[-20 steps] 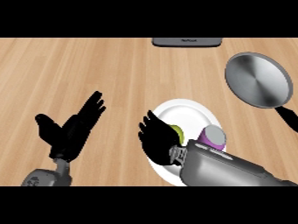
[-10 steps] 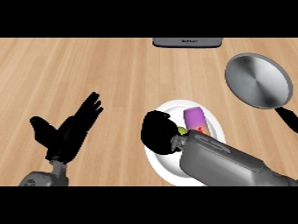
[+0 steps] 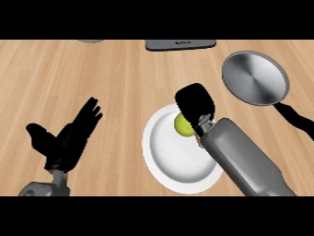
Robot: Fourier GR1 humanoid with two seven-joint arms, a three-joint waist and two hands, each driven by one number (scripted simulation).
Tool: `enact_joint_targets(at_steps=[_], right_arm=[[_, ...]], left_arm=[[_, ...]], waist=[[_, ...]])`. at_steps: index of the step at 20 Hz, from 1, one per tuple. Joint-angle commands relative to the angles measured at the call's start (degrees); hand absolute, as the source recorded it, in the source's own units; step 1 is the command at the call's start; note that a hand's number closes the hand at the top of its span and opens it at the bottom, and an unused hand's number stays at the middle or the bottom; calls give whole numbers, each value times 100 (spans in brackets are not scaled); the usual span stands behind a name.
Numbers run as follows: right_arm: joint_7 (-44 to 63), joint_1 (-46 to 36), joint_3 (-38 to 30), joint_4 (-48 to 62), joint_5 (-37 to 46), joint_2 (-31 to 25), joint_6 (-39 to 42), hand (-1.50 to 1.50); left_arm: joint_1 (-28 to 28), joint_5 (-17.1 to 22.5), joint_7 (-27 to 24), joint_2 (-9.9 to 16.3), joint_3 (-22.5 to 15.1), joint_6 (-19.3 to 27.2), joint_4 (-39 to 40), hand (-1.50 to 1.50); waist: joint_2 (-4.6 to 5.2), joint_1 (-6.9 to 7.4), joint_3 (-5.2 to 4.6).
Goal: Pick the pear from the plate and place it in the pan
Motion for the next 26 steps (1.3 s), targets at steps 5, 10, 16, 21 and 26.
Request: enact_joint_targets(at_steps=[5, 10, 16, 21, 26], right_arm=[[3441, 15, -1332, -423, 420, 724, -1866, 150], [4557, -339, -1192, -1020, 380, 735, -3045, 150], [4633, -252, -1358, -1456, 184, 737, -4490, 150], [4342, 126, -1761, -980, 162, 738, -5369, 150], [3613, -110, -2388, -86, 342, 333, -5393, 150]], left_arm=[[2, 35, 92, 115, -61, -190, -115, 0], [8, -37, 57, 30, -217, -247, -93, 0], [-196, -57, 147, -129, -243, -146, -59, 0], [162, -187, 59, -98, -337, -174, -229, 0], [-135, 53, 116, 107, 119, -443, -21, 0]], waist=[[44, 417, -3], [73, 559, -7], [95, 505, -6], [104, 524, -9], [104, 494, -12]])
